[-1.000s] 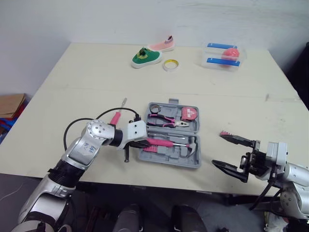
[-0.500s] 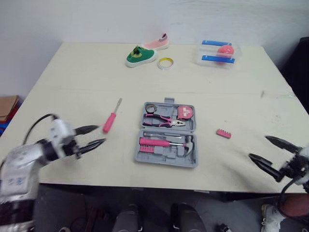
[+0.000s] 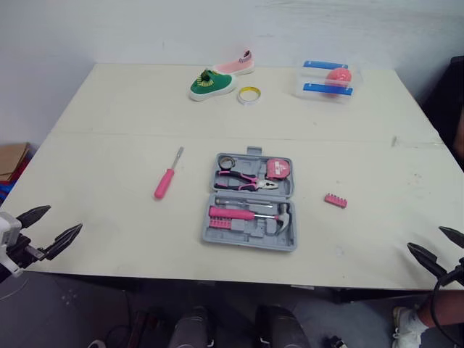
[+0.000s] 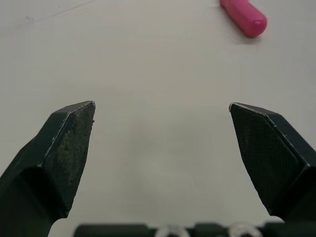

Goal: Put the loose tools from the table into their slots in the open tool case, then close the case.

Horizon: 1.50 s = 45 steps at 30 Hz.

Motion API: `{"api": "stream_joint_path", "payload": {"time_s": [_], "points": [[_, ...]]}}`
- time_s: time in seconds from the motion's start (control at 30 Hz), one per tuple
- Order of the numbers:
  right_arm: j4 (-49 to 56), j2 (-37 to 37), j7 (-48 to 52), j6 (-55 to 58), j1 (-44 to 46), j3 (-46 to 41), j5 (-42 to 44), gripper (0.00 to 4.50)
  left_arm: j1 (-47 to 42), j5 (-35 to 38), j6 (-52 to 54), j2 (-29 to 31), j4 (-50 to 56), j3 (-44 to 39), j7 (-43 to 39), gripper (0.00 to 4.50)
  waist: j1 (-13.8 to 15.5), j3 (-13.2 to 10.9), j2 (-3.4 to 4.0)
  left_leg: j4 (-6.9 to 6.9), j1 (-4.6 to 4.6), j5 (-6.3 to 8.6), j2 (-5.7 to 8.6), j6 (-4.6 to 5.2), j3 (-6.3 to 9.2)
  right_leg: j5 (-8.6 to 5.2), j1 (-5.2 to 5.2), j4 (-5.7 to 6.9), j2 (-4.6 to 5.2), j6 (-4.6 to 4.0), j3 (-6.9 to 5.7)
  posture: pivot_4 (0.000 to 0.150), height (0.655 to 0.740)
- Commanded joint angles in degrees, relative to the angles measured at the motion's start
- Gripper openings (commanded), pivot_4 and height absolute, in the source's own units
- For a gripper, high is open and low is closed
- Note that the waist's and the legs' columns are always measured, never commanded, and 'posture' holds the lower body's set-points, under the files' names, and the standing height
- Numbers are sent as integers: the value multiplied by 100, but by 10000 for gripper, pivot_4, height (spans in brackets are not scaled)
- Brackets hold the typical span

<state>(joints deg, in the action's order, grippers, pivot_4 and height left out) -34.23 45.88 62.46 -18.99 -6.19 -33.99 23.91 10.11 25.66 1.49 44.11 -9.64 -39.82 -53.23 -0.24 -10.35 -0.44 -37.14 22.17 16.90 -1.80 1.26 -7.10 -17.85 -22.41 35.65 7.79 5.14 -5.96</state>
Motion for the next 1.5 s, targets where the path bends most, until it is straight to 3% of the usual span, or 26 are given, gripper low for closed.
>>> {"api": "stream_joint_path", "payload": {"time_s": [0.03, 0.1, 0.23, 0.43, 0.73, 1.03, 1.47, 1.5], "points": [[9, 120, 208, -58, 375, 140, 74, 45000, -65, 256, 222, -65, 733, 166, 84, 44006, -6, 0, 1, 0, 0, -1, 0, 0, 0, 3, 0, 0, 0, -2, 2, 1500, 7400], [-14, 211, -210, 424, 757, 524, -324, 45000, -259, 436, 480, -71, 1203, 398, 136, 44006, -8, 0, 0, 3, 0, -3, -2, -2, 3, 3, 2, -1, 0, -2, -1, 1500, 7400], [-233, 254, 207, 201, 1368, 1128, -612, 45000, -555, 572, 894, -97, 1813, 873, 201, 44006, -21, 0, 2, 0, 3, -10, 0, -12, 0, 3, -2, 5, -1, -3, 0, 1500, 7400], [-966, 103, 1350, 859, 2889, 1861, -486, 45000, -1413, 867, 1680, -53, 2962, 2305, -51, 44006, -39, -2, 5, -8, 4, -46, 1, 1, -16, 8, -3, 10, -17, 6, -2, 1500, 7400], [-2121, -81, 1916, 623, 4105, 2660, -1136, 45000, -1956, 1278, 2318, -145, 3781, 3256, -280, 44006, -133, -2, 5, -18, 8, -49, 3, 4, -21, 11, -3, 9, -24, 11, -7, 1500, 7400], [-2759, -365, 1906, 407, 4739, 2867, -1452, 45000, -2025, 1292, 2461, -269, 3863, 3430, -241, 44006, -141, -2, 5, -20, 8, -55, 1, -1, -21, 13, -3, 7, -28, 14, -1, 1500, 7400], [-3076, -357, 1756, 328, 4741, 2905, -1628, 45000, -2041, 1321, 2576, -138, 3883, 3372, -310, 44006, -140, -2, 5, -26, 8, -54, 3, 1, -19, 13, 2, 8, -24, 15, 3, 1500, 7400], [-3094, -351, 1730, 289, 4728, 2916, -1652, 39742, -2042, 1322, 2580, -131, 3880, 3365, -316, 45000, -141, -2, 5, -27, 8, -54, 3, 1, -18, 13, 2, 8, -24, 14, 3, 1500, 7400]]}}
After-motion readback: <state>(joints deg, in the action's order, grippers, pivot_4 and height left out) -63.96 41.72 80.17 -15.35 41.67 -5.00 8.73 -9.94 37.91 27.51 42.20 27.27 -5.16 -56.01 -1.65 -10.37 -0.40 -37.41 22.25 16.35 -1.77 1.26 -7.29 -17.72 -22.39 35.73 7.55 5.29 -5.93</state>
